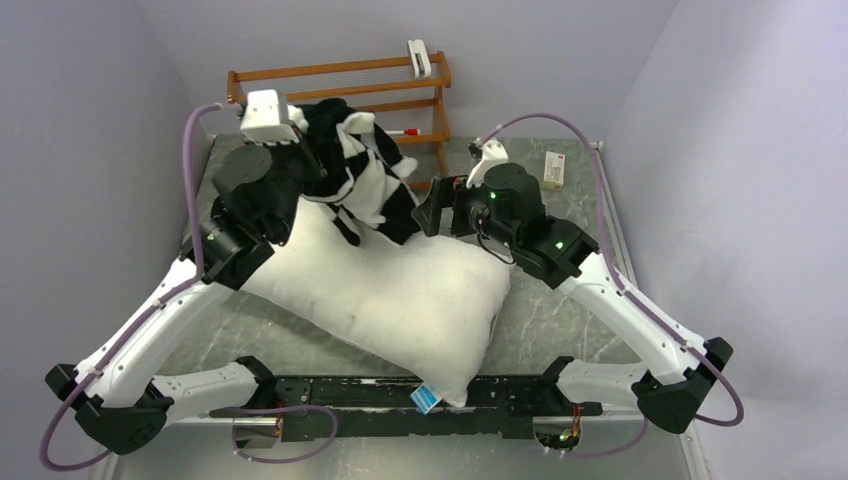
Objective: Put the pillow into the pillowcase
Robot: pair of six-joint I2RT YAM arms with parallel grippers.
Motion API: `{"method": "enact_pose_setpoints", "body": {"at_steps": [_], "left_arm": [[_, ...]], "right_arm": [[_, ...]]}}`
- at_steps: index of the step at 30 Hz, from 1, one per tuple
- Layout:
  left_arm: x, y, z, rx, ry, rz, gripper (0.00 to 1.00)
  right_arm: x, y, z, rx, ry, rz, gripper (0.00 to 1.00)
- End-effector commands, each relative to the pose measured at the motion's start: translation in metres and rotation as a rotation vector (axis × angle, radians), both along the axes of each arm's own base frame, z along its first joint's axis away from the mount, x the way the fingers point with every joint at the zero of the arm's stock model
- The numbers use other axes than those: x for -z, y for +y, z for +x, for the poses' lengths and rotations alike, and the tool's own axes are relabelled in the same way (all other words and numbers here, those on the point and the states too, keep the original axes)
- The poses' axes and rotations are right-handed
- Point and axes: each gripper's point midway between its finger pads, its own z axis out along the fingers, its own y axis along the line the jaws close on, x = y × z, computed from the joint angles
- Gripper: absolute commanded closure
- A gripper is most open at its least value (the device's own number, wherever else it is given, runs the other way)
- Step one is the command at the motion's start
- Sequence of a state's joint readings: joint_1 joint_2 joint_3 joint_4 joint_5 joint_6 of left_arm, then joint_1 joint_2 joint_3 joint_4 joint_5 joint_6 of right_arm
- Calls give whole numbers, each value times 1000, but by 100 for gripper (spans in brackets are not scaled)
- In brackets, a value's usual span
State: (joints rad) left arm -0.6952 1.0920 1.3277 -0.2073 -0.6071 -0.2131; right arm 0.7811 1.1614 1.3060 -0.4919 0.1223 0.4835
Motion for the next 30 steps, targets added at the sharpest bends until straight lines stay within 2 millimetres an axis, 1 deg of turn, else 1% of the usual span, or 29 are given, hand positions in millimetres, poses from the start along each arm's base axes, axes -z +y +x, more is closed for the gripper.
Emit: {"method": "enact_pose_setpoints", "body": {"at_steps": [1, 5, 6, 8, 10, 13, 15, 17, 18, 20, 22, 24, 25, 27, 30], "left_arm": [[-86, 61, -22, -212, -214, -66, 95], [-114, 83, -42, -250, -315, -74, 95], [-119, 89, -46, -266, -333, -81, 95], [-124, 98, -49, -305, -333, -67, 95], [-129, 103, -52, -322, -329, -52, 95], [-128, 103, -53, -317, -320, -41, 95], [-124, 105, -55, -321, -314, -34, 95], [-120, 107, -58, -314, -314, 2, 95], [-119, 106, -59, -303, -312, 16, 95], [-114, 109, -62, -305, -297, 18, 95], [-103, 109, -62, -299, -268, 28, 95], [-97, 106, -63, -269, -260, 40, 95], [-92, 104, -64, -256, -253, 51, 95], [-85, 104, -65, -247, -236, 58, 95], [-76, 108, -66, -261, -194, 85, 95]], "right_arm": [[31, 8, -5, -143, -21, -155, 5], [61, 15, 3, -165, -23, -208, 4], [72, 18, 5, -190, -22, -239, 3], [91, 25, 8, -241, -4, -305, 2], [114, 37, 4, -317, 28, -408, 0], [148, 52, 3, -372, 79, -513, 0], [174, 50, 13, -330, 113, -572, 1], [193, 43, 23, -265, 140, -628, 7], [196, 41, 27, -246, 146, -643, 15], [192, 43, 30, -239, 125, -631, 46], [177, 44, 35, -214, 64, -586, 69], [159, 35, 42, -147, 17, -570, 93], [149, 26, 46, -100, -9, -580, 100], [127, 13, 48, -49, -50, -594, 100], [96, -3, 43, -38, -90, -625, 100]]}}
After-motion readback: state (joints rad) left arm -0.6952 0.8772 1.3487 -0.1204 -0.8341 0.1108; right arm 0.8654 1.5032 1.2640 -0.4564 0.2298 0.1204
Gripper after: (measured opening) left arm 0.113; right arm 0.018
